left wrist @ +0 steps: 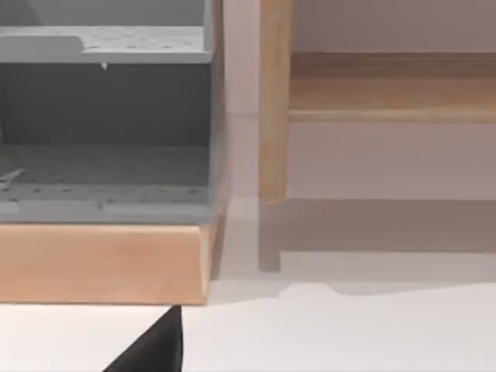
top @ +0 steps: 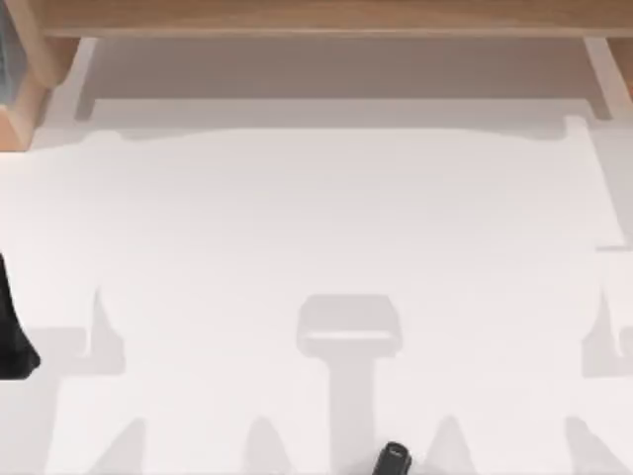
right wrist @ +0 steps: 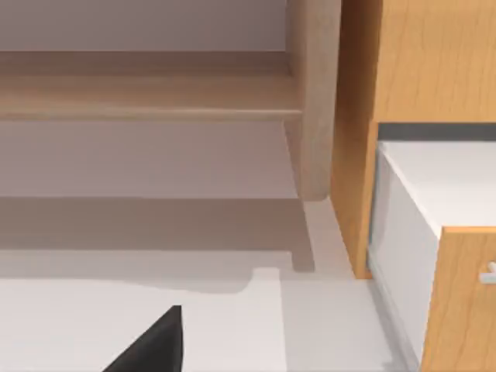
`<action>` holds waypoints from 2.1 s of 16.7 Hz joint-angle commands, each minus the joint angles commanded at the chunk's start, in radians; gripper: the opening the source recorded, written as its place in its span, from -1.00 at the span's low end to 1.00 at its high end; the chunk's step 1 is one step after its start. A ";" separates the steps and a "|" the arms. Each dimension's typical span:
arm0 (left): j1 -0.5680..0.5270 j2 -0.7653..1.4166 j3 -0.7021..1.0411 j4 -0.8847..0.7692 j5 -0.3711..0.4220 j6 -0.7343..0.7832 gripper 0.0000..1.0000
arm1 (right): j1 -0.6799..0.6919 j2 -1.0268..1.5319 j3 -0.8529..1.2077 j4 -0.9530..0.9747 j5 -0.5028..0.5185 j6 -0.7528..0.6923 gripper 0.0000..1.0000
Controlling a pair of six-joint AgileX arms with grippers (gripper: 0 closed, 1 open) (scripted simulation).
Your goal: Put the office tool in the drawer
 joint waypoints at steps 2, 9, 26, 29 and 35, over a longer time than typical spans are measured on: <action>0.000 0.000 0.000 0.000 0.000 0.000 1.00 | 0.000 0.000 0.000 0.000 0.000 0.000 1.00; 0.000 0.000 0.000 0.000 0.000 0.000 1.00 | 0.205 0.279 0.218 -0.189 0.000 0.242 1.00; 0.000 0.000 0.000 0.000 0.000 0.000 1.00 | 0.890 1.553 1.002 -0.806 -0.001 1.259 1.00; 0.000 0.000 0.000 0.000 0.000 0.000 1.00 | 0.996 1.711 1.121 -0.900 -0.001 1.400 1.00; 0.000 0.000 0.000 0.000 0.000 0.000 1.00 | 1.066 1.800 1.193 -0.961 0.000 1.480 1.00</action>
